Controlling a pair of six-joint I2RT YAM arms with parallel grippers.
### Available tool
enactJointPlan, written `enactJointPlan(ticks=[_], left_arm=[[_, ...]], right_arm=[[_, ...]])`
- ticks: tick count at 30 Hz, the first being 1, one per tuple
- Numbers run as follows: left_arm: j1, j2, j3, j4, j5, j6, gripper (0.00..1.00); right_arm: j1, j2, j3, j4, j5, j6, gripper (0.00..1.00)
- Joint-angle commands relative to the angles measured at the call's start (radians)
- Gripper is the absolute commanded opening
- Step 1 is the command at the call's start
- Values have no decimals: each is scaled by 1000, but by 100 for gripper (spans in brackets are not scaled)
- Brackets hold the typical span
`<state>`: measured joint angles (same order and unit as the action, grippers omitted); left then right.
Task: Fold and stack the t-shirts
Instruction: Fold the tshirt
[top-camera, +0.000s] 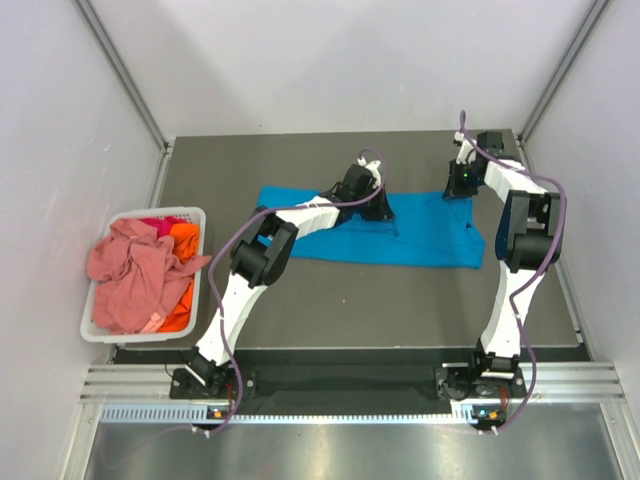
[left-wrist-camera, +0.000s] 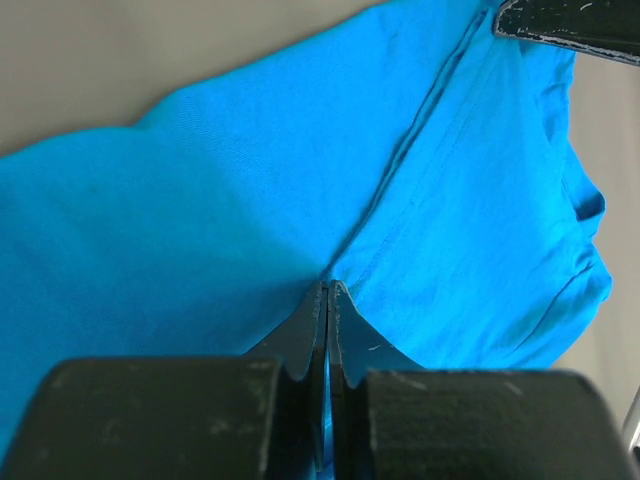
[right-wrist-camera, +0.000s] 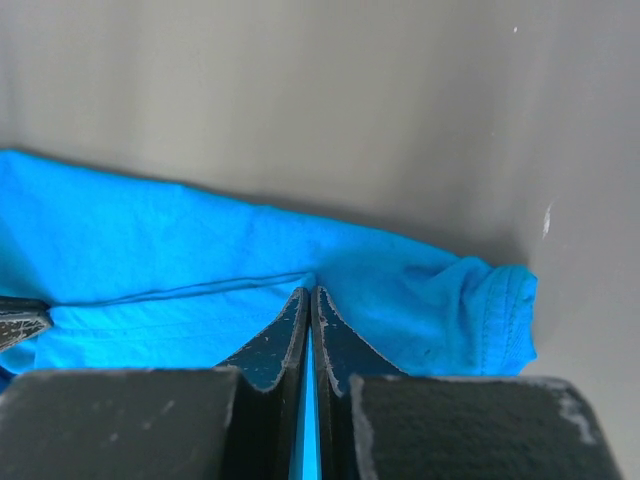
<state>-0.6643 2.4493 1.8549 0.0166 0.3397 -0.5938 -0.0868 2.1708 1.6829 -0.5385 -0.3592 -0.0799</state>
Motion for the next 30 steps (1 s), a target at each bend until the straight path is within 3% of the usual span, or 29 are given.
enactJointPlan(ticks=[1,11,22,30], left_arm=[[-6,-84,-13,37,-25,-11,0],[-8,-102,-32,49,-37,-18,0],[-11,-180,-121,72,-159,-47,0],[-12,-161,-117,62,-143,-54,0]], right_arm=[[12,-75,8,75,20,-31,0],[35,-111,-6,120,32,-58,0],[56,-114,-25,149,26,-98,0],[58,-115,-38,173,29,-112,0]])
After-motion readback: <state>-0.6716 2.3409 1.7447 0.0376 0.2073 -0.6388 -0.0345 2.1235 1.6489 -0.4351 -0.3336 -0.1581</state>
